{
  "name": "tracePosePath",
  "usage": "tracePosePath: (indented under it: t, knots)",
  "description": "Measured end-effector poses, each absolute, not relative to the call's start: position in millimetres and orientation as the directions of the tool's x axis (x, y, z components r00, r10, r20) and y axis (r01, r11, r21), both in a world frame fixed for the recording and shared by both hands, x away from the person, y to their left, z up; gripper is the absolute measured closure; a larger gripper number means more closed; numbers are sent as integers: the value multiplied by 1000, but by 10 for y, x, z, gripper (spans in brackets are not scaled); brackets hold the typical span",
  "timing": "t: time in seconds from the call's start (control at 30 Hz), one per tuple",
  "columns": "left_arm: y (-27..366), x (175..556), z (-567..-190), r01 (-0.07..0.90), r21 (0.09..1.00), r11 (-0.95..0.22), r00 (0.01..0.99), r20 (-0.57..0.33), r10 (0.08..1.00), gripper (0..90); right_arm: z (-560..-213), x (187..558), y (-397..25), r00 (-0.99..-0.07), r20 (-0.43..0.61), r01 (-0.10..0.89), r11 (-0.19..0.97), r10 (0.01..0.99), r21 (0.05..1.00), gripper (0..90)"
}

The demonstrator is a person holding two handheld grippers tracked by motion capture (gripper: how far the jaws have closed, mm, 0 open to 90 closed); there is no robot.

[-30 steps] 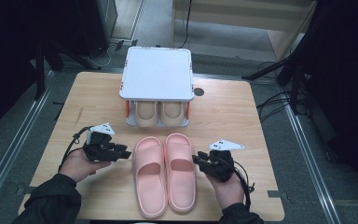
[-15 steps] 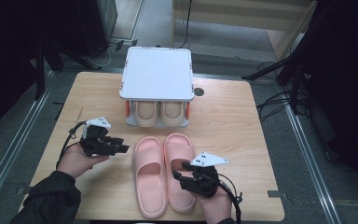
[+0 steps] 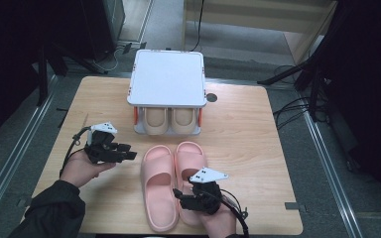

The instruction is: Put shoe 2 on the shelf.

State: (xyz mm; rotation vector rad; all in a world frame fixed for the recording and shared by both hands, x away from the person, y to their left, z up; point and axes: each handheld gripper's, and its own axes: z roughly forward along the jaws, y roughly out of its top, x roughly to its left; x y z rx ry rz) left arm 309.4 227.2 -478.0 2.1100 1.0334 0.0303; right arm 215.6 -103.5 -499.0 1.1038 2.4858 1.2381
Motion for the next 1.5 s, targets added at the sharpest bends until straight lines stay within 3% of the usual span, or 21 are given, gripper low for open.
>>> tracePosePath:
  t: [0.53,0.9,0.93,1.03,1.23,1.5]
  knots:
    - [2266,3105,-4784,660,648,-380,673,-286,682,531,-5158,2302,-836,-677,195,582,354,709,732,356]
    - [2305,3093,-4768,656,658,-368,667,-279,691,528,-5147,2433,-674,-626,127,576,346,770,740,361]
    - [2306,3091,-4767,656,658,-369,667,-277,692,529,-5149,2454,-650,-620,120,578,347,775,739,411]
    - [2315,3086,-4767,654,661,-368,667,-274,693,529,-5151,2470,-641,-616,119,580,347,779,737,437]
    - [2345,3082,-4763,654,663,-364,663,-271,698,533,-5143,2521,-683,-603,149,600,323,783,732,652]
    - [2405,3067,-4752,654,672,-348,654,-271,706,534,-5082,2616,-747,-614,157,613,342,774,712,746]
